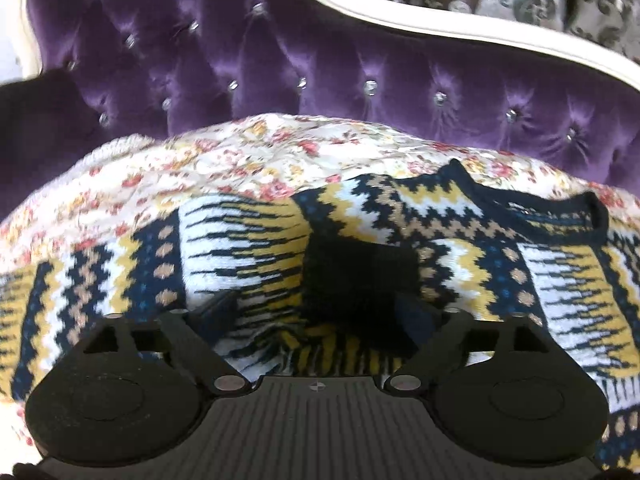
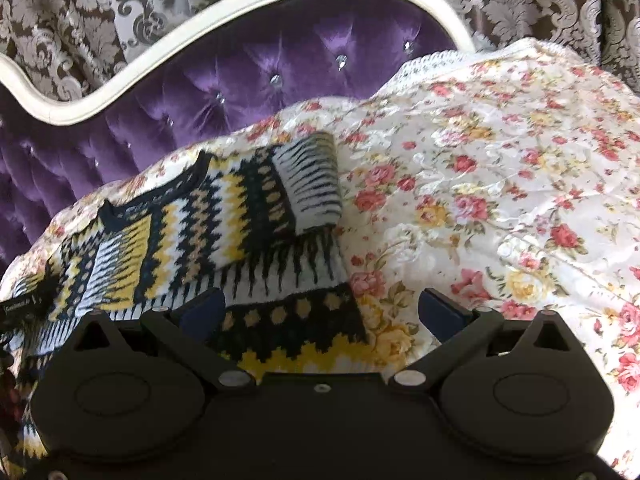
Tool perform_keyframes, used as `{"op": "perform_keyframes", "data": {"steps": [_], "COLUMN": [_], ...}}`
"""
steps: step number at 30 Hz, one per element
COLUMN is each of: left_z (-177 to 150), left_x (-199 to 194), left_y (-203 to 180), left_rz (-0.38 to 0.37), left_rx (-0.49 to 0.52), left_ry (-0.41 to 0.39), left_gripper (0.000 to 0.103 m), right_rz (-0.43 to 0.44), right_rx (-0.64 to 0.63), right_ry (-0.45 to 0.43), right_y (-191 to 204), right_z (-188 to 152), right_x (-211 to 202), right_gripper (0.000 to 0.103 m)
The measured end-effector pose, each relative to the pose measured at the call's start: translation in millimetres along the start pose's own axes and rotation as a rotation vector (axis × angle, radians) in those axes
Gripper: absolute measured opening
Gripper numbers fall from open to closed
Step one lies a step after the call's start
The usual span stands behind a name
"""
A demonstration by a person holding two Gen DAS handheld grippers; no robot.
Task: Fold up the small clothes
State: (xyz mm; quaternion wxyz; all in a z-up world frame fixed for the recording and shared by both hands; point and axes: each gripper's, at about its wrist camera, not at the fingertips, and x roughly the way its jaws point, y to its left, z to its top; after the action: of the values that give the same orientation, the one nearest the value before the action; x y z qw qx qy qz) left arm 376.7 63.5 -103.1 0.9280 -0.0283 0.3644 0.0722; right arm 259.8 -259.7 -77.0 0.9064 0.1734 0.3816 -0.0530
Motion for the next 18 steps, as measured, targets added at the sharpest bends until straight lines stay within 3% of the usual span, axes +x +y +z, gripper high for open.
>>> {"op": "perform_keyframes", "data": {"steps": [1, 5, 12, 18], "left_z": [1, 6, 16, 23], "left_x": [1, 1, -27, -63], "left_y": [0, 4, 33, 86], "left_rz": [-0.004, -0.042, -0.187, -0.181], "left_rx": [-0.008, -0.004, -0.043, -0.062], "left_ry": [0.006, 0.024, 0.029, -0.026], "left_gripper": [0.097, 0.097, 0.097, 0.097], "right_rz": [0.007, 0.047, 0.235, 0.354], "right_rx": [0.003, 0.005, 0.010, -0.030], "right_ry": [-0.001, -0.036, -0.068, -0.093], "right_y": [0, 0, 5, 21], "right_z": [0, 1, 2, -3], "right_x": [-1, -5, -12, -15], "right_gripper": [0.102, 0.103, 0.103, 0.103]}}
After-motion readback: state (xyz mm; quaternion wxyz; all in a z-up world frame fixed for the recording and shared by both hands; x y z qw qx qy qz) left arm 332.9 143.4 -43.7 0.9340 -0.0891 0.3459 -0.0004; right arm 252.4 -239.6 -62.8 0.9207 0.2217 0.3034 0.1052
